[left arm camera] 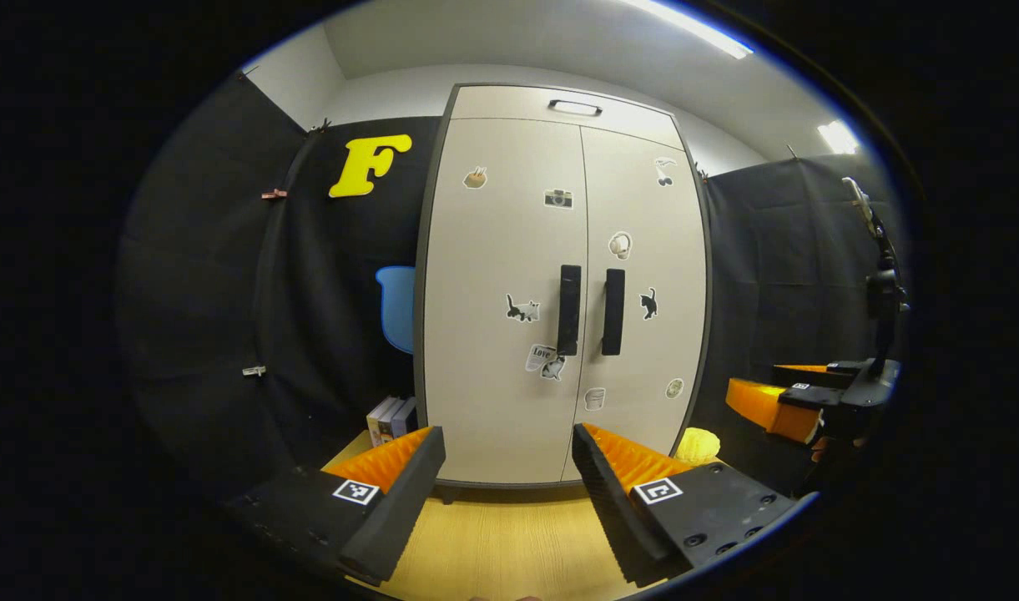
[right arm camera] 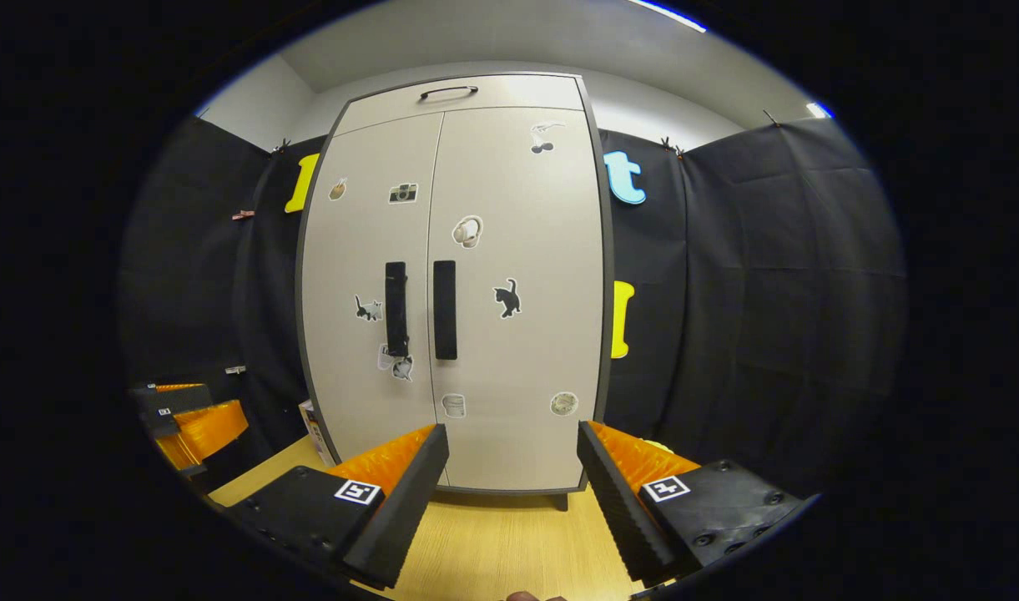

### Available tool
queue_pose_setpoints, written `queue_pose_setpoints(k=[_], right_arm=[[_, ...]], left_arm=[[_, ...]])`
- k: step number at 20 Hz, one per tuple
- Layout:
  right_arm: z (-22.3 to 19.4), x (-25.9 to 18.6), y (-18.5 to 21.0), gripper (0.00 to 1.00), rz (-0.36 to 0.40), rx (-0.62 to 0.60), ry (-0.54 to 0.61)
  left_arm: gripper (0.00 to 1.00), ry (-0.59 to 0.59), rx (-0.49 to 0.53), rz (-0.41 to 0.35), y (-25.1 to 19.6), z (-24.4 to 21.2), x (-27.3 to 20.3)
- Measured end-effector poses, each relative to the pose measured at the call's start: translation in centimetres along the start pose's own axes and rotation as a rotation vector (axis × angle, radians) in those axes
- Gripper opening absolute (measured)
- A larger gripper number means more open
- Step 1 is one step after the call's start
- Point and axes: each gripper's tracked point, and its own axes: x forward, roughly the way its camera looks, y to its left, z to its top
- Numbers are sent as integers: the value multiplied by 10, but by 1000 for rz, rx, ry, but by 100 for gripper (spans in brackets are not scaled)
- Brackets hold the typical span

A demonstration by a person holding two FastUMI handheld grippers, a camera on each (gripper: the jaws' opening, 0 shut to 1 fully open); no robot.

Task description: Open the right door of the double-door shoe cabinet with the right hand, and open the left door with the left hand.

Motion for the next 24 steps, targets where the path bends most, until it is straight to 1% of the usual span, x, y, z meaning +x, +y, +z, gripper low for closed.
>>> queue_pose_setpoints(k=[2,5,7,10,12,15,18,21,24], right_arm=[[6,8,8,98,17,-8,-6],[15,26,14,98,21,-39,-19],[23,42,21,98,22,-29,-23],[38,64,32,98,36,-32,-52],[46,82,38,98,37,-44,-63],[53,111,48,98,25,-22,-44],[60,138,60,98,26,-17,-36],[56,162,70,98,44,-3,4],[53,182,74,98,36,-31,17]], left_arm=[[95,-13,14,50,17,2,-4],[95,3,13,66,29,-3,-8],[95,6,15,80,36,-4,-11],[95,-3,73,120,48,-3,-15],[95,16,56,103,43,-9,-18],[95,23,26,92,43,-12,-19],[95,27,13,94,46,-11,-18],[95,23,7,106,52,-9,-16],[95,32,-4,117,59,-12,-14]])
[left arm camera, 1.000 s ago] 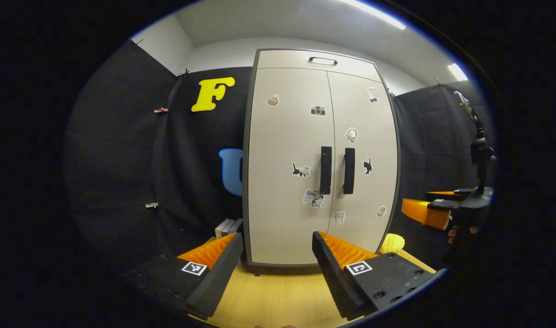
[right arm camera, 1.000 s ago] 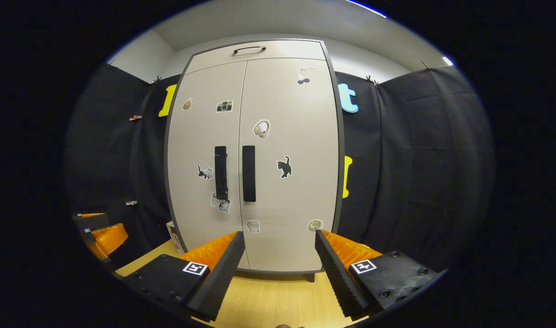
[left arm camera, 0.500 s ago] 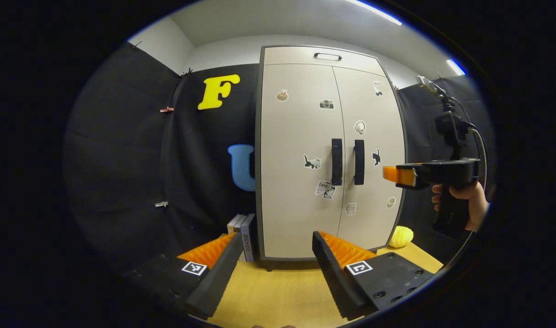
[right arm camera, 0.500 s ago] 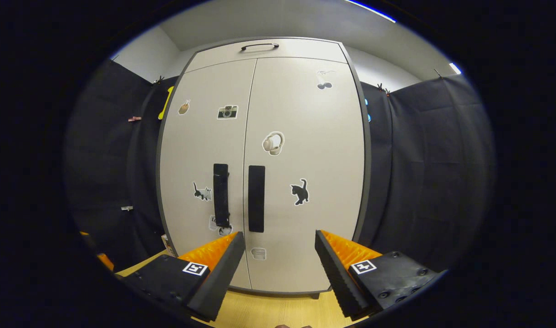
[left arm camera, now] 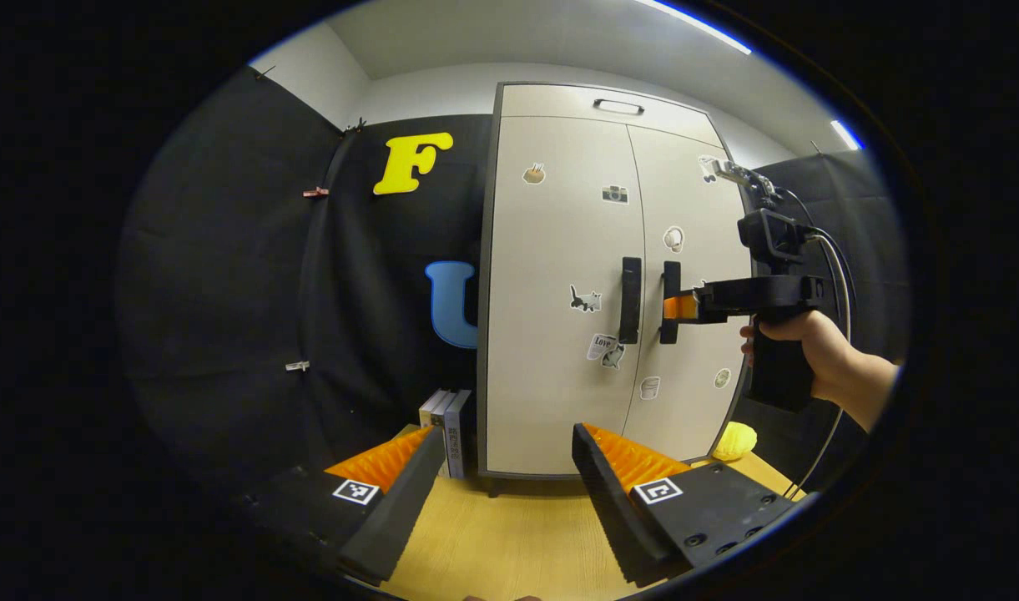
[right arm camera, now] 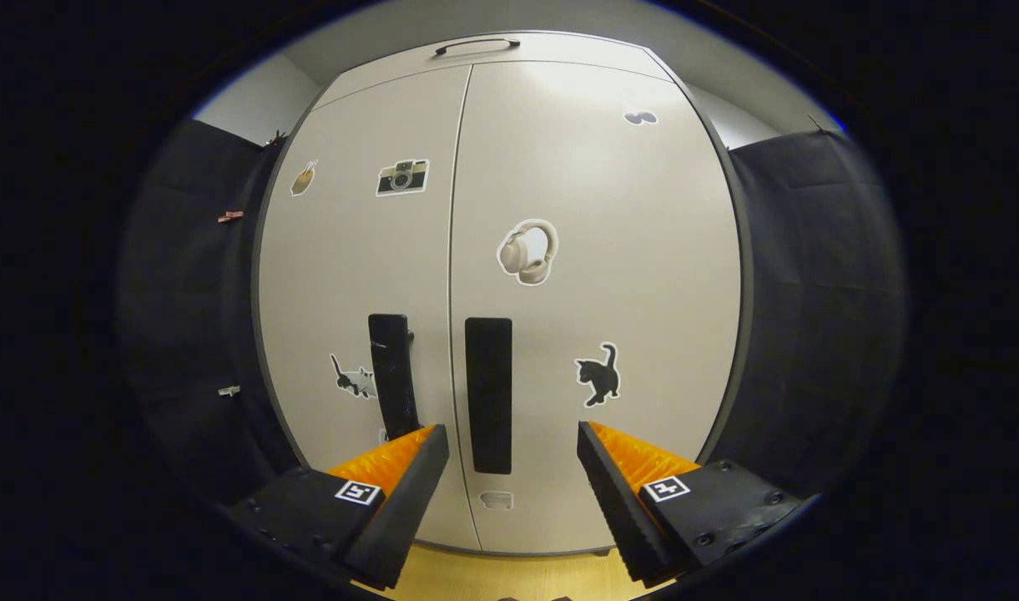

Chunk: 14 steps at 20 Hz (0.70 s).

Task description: Open the right door of the double-door shoe cabinet with the right hand, and open the left door with the left hand.

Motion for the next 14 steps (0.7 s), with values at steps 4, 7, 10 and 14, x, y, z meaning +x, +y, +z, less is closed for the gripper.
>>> queue_pose_setpoints(k=[4,7,10,14], right_arm=[[-7,22,2,98,-16,3,31],[-8,33,5,97,-23,13,35],[-8,43,8,95,-28,-2,39],[-11,48,4,72,-49,58,70]], left_arm=[[95,35,-28,2,6,-11,3],[95,42,-40,11,14,-15,3],[95,50,-48,20,21,-18,6],[95,54,-56,31,28,-21,8]])
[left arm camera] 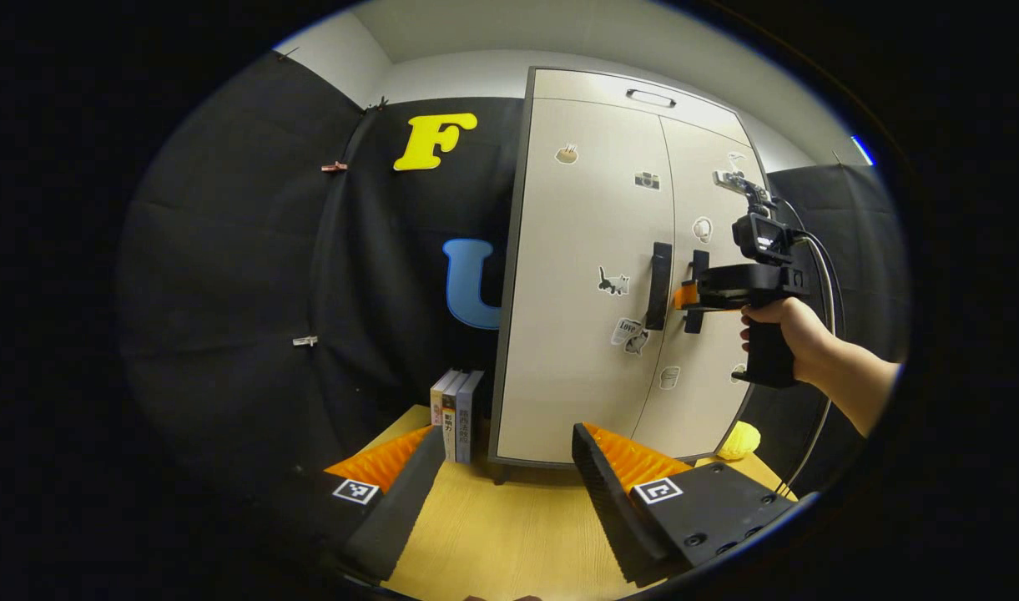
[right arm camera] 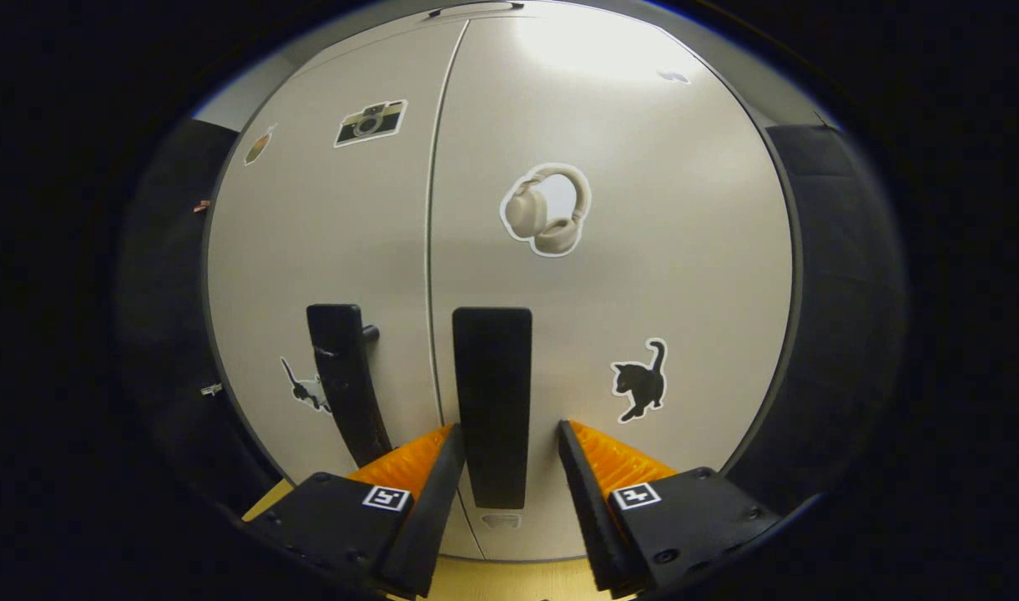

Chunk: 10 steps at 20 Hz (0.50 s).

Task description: Open the right door of the double-door shoe cabinet with the right hand, and open the left door with the left hand.

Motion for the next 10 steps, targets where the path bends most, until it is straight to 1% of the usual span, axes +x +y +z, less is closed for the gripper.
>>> queue_pose_setpoints(k=[1,2,3,4,5,6,7,8,10], right_arm=[[1,1,0,63,3,4,0],[-1,2,8,63,38,14,8],[-4,-1,10,53,40,18,19],[1,-3,10,38,33,11,6],[-3,0,9,35,24,10,13],[-1,0,11,36,19,24,6],[-2,0,10,32,24,37,14],[-3,0,10,32,33,35,16],[-2,1,11,22,50,6,25]], left_arm=[[95,0,-4,2,1,0,0],[95,2,-9,1,2,-1,-1],[95,6,-14,3,2,-2,0],[95,7,-19,5,2,-3,-1],[95,5,-23,5,2,-2,-1],[95,4,-24,5,2,-2,-3],[95,-1,-20,6,3,0,-4],[95,-12,-15,8,4,4,-6],[95,-29,-13,2,5,9,-9]])
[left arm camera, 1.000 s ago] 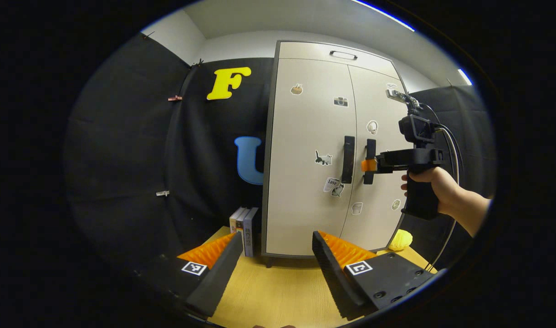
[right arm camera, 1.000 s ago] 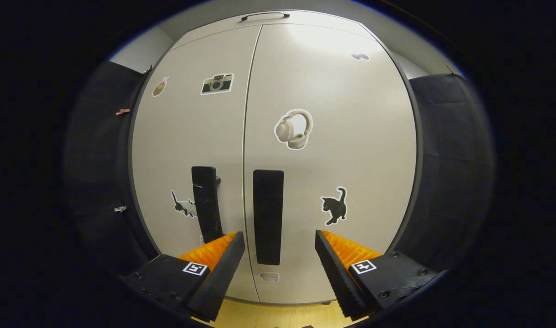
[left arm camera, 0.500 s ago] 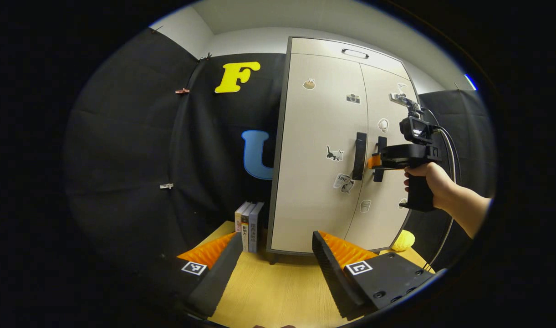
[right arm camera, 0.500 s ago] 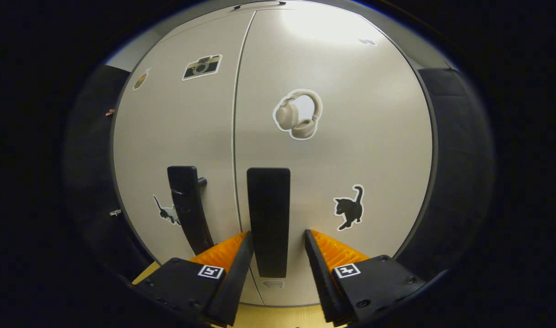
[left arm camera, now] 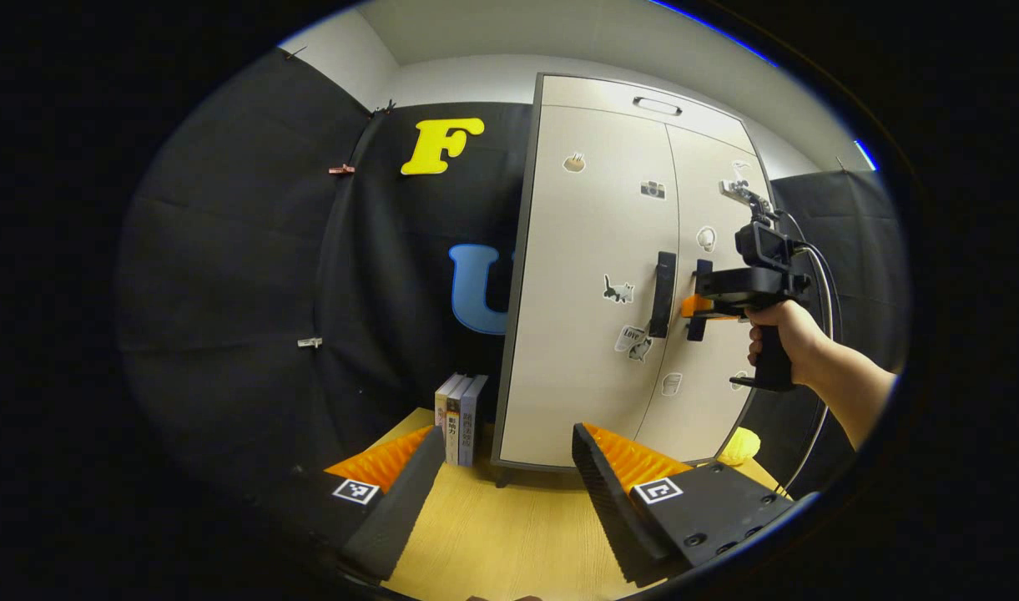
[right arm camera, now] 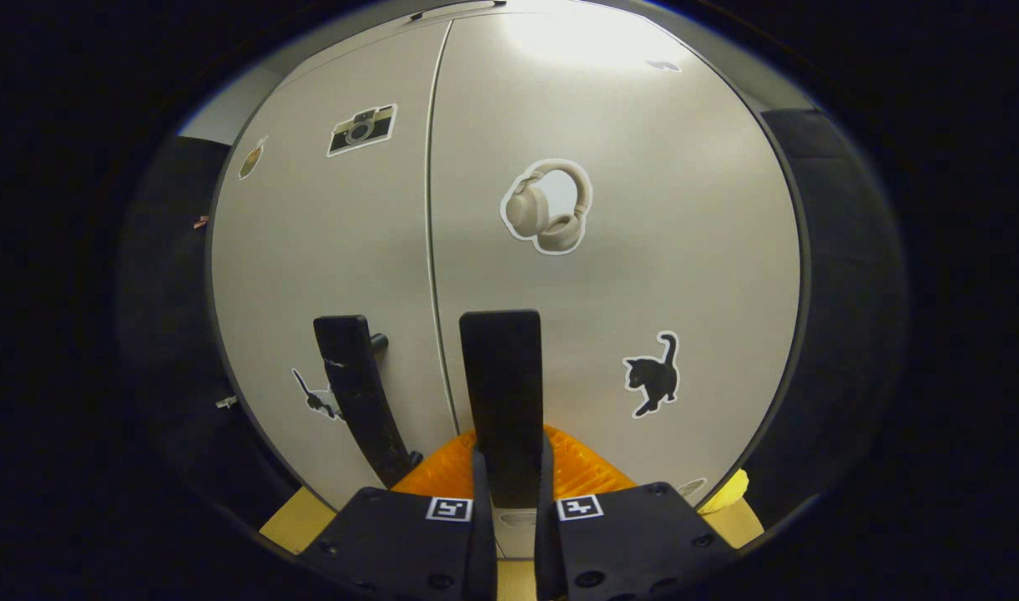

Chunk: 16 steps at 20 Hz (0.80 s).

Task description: Open the right door of the double-door shoe cabinet with the right hand, and open the left door with the left hand.

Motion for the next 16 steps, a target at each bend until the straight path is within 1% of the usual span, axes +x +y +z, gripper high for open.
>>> queue_pose_setpoints(k=[2,4,9,14,16], right_arm=[[-1,-2,0,14,19,-15,19],[-3,-2,0,13,25,6,41],[-2,-9,-2,13,0,13,31],[-1,-25,-7,13,12,35,23],[0,-31,-9,13,22,31,10]], left_arm=[[95,-1,-5,-5,1,2,-4],[95,1,-8,-10,5,2,-8],[95,21,4,-36,9,-5,-17],[95,27,10,-65,3,-3,-18],[95,27,30,-59,1,-1,-20]])
